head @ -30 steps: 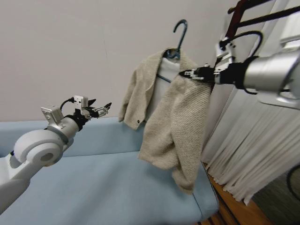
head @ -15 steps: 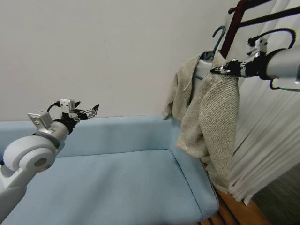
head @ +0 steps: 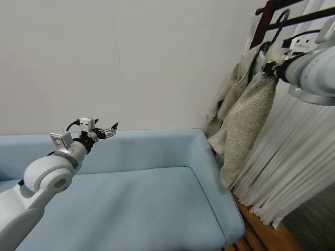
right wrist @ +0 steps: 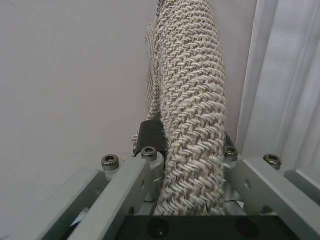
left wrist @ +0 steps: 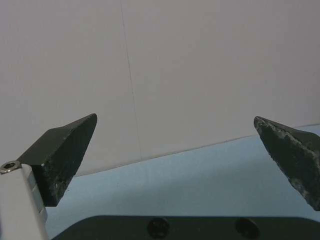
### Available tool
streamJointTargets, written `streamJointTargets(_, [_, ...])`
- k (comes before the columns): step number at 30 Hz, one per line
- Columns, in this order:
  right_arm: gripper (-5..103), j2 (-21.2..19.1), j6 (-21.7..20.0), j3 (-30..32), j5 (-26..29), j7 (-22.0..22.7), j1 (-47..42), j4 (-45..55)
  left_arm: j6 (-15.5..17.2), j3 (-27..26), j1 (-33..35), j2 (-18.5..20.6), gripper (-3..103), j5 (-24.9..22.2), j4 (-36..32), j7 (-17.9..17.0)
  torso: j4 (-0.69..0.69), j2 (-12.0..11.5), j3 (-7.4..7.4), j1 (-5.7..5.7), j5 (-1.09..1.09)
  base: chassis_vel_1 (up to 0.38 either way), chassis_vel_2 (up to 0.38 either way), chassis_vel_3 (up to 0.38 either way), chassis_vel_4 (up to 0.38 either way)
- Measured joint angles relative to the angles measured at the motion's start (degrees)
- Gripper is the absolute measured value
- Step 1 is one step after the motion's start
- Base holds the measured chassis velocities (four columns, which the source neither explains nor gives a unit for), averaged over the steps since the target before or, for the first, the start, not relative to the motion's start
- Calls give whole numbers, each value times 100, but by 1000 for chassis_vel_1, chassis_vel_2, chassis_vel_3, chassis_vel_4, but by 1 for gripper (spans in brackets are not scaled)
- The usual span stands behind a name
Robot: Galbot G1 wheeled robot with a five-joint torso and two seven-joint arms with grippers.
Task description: Pick up the clothes from the sofa and hang them on the clothes hanger.
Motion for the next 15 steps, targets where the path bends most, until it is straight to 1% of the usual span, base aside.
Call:
streamJointTargets(3, [10, -32, -120, -562, 70, -149, 563, -126, -6, 42, -23, -51, 100, 41, 17, 35, 0, 0, 0, 0, 0, 0, 0, 0, 0])
streamJointTargets(4, [10, -32, -120, -562, 70, -149, 563, -126, -6, 42, -23, -51, 100, 41, 17, 35, 0, 0, 0, 0, 0, 0, 0, 0, 0])
streamJointTargets(6, [10, 60, -164, -1006, 179, -144, 1067, -226, -10, 51, -20, -104, 100, 76, 36, 56, 1, 0, 0, 0, 0, 0, 0, 0, 0])
streamJointTargets(8, [10, 193, -165, -1398, 343, -42, 1544, -304, -13, 73, -14, -167, 100, 120, 66, 70, 3, 0, 0, 0, -1, 0, 0, 0, 0])
streamJointTargets(9, [10, 193, -165, -1398, 343, -42, 1544, -304, -13, 73, -14, -167, 100, 120, 66, 70, 3, 0, 0, 0, -1, 0, 0, 0, 0])
streamJointTargets(12, [10, 452, -142, -1966, 703, 250, 2224, -482, -21, 124, -16, -269, 100, 196, 101, 112, 3, 1, 0, 0, -4, 0, 0, 0, 0])
streamJointTargets(14, [10, 538, -136, -2356, 854, 321, 2614, -598, -28, 151, -36, -335, 100, 230, 122, 149, 4, 0, 0, 0, -4, 0, 0, 0, 0])
streamJointTargets(15, [10, 538, -136, -2356, 854, 321, 2614, -598, -28, 151, -36, -335, 100, 230, 122, 149, 4, 0, 0, 0, -4, 0, 0, 0, 0])
